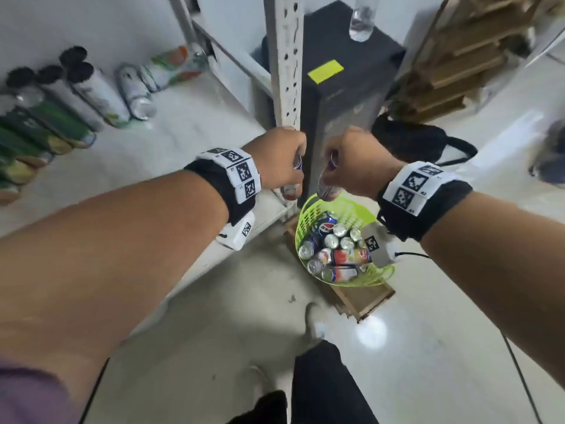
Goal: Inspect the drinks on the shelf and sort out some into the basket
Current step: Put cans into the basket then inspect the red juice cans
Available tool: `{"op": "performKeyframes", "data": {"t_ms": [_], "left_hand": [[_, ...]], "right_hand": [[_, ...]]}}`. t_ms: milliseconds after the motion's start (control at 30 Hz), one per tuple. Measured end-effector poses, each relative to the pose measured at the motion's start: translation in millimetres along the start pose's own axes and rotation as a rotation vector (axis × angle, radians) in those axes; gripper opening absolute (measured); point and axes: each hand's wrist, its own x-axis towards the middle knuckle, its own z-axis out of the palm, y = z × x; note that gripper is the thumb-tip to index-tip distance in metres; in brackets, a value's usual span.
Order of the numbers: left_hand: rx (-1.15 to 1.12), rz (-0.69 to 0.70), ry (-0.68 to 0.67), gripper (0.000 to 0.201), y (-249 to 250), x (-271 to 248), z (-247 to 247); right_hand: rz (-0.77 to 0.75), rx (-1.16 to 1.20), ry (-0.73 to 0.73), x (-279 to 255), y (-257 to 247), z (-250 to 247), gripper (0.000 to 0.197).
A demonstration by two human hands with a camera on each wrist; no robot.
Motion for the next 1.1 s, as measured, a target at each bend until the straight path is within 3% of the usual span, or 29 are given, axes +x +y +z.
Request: {"op": "performKeyframes", "data": {"t_ms": [300, 533, 633, 733, 867, 967, 1100], "left_hand": [[-0.046, -0.029, -0.245, 0.039, -10, 91, 190], [-0.016, -0.113, -0.240, 0.036, -43, 107, 286], [0.012, -0.141, -0.262, 0.032, -55, 99, 312], [-0.002, -0.144, -0.337, 0.029, -59, 79, 325], [-0.034, -0.169, -0.338, 0.029, -61, 43, 317], [-0.042, -0.189, -0.327, 0.035, -66, 12, 286], [-0.014, -0.204, -0.271, 0.046, -72, -30, 217]], "right_hand": [[0.158, 0.109, -0.167, 33, 141, 164, 0.022], [0.272, 0.133, -0.260, 40, 177, 273, 0.035], [0.292, 0.129, -0.367, 30, 177, 307, 0.045], [0.240, 0.212, -0.396, 15, 169, 321, 0.040], [0.229, 0.229, -0.377, 4, 153, 311, 0.046], [0.222, 0.114, -0.381, -4, 130, 286, 0.053], [0.134, 0.040, -0.325, -18, 74, 237, 0.047]]}}
